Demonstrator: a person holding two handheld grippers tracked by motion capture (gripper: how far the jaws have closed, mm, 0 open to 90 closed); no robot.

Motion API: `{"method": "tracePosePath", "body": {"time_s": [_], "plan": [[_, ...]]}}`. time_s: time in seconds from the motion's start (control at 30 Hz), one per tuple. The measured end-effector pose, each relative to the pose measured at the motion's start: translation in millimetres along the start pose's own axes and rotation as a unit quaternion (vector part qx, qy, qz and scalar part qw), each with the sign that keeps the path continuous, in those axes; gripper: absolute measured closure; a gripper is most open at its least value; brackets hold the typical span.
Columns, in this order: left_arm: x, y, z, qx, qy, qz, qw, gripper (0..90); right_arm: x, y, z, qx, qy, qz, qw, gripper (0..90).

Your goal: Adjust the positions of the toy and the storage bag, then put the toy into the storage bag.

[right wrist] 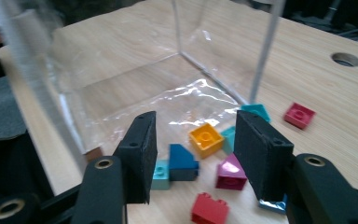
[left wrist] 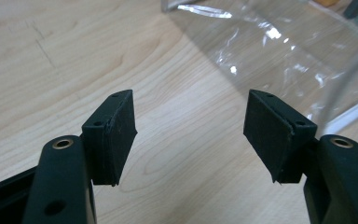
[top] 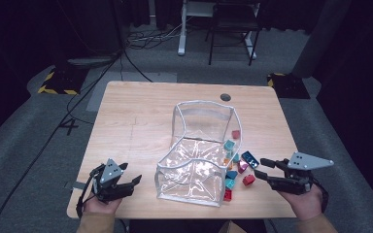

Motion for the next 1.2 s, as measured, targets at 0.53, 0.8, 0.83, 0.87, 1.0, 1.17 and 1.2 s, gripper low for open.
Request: {"method": "tracePosePath", "body": {"time_s": [0.53,0.8,0.83,0.87,1.0,1.17,1.2], "plan": [[-31.6,-28.4,-12.1,0.007,-0.044,0.003,0.9990,33.9,-42.5,55.8,-1.2,-0.045,-0.031,-0.053,0.9971,46.3],[-39.8,-33.2,-23.7,0.012,-0.075,0.021,0.9969,33.7,-74.9,74.1,-1.4,-0.044,-0.054,-0.068,0.9952,44.9],[-41.0,-34.0,-24.8,0.012,-0.075,0.028,0.9967,33.8,-79.6,76.2,-1.3,-0.044,-0.057,-0.071,0.9949,44.8],[-41.0,-33.9,-25.4,0.018,-0.072,0.028,0.9969,33.6,-84.0,78.1,-1.2,-0.044,-0.060,-0.072,0.9947,44.8],[-40.0,-34.9,-28.4,0.027,-0.060,0.024,0.9975,32.4,-106.4,84.9,-1.2,-0.050,-0.072,-0.066,0.9940,44.9],[-40.3,-37.2,-29.9,0.041,-0.049,0.025,0.9976,29.4,-124.8,92.0,-2.8,-0.046,-0.088,-0.074,0.9923,44.2],[-40.6,-37.2,-29.8,0.042,-0.049,0.023,0.9976,28.6,-134.0,95.6,-3.2,-0.044,-0.094,-0.079,0.9914,43.5]]}}
Point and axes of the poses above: each handheld gripper's, and its own axes: x roughly backward along the jaws, z roughly out of its top, y roughly to its right, the point moved 7 cm from there along -x, roughly forward along the jaws, and after that the axes turned 14 degrees about -z, right-handed, at the moved point
